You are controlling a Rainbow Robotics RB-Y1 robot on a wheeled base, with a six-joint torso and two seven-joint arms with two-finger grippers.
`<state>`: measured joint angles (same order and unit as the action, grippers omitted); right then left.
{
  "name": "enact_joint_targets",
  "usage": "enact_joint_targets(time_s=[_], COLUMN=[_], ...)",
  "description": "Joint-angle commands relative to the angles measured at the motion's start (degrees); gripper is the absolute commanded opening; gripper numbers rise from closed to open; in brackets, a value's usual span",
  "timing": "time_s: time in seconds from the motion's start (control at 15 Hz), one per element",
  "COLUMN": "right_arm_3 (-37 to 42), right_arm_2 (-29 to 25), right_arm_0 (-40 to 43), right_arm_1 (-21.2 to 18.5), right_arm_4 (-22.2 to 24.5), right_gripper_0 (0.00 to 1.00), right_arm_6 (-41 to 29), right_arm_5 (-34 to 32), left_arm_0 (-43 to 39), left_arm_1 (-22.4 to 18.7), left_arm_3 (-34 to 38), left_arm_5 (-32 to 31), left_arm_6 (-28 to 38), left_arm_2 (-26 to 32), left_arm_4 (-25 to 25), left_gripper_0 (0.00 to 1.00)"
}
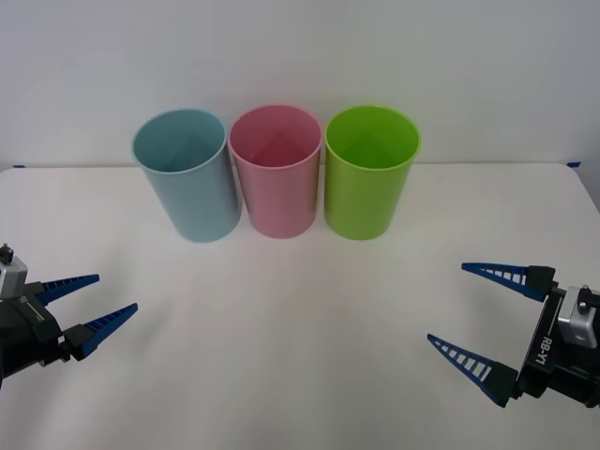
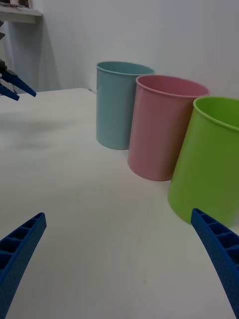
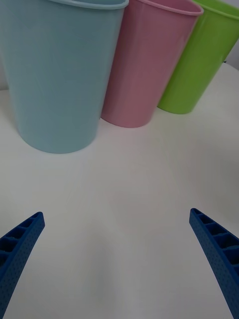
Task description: Put cans in the blue bin and PET bottles in the pink bin and trash in the green bin.
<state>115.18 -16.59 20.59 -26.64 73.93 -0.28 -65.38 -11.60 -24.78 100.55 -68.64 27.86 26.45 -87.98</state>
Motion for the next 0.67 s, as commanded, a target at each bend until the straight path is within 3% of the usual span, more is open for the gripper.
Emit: enact_joint_targets(time_s=[0.07, 0.67], right_arm_3=[-3.39, -4.79], right_arm_2=[-2.65, -3.18], right_arm_0=[-0.99, -0.37], right_arm_1=[0.01, 0.01], right_arm_4=[0.07, 0.42], right_gripper_0=[1.0, 1.0], right_arm_6=[1.07, 2.04], right_arm_5=[-4.94, -5.73], left_arm_0=[0.0, 0.0], left_arm_1=[0.0, 0.0], left_arm_3=[0.0, 0.0], left_arm_5=[0.0, 0.0], left_arm_6=[0.0, 0.0], left_arm_2=[0.0, 0.0], left_arm_4=[0.0, 0.0], left_gripper_0=[1.0, 1.0])
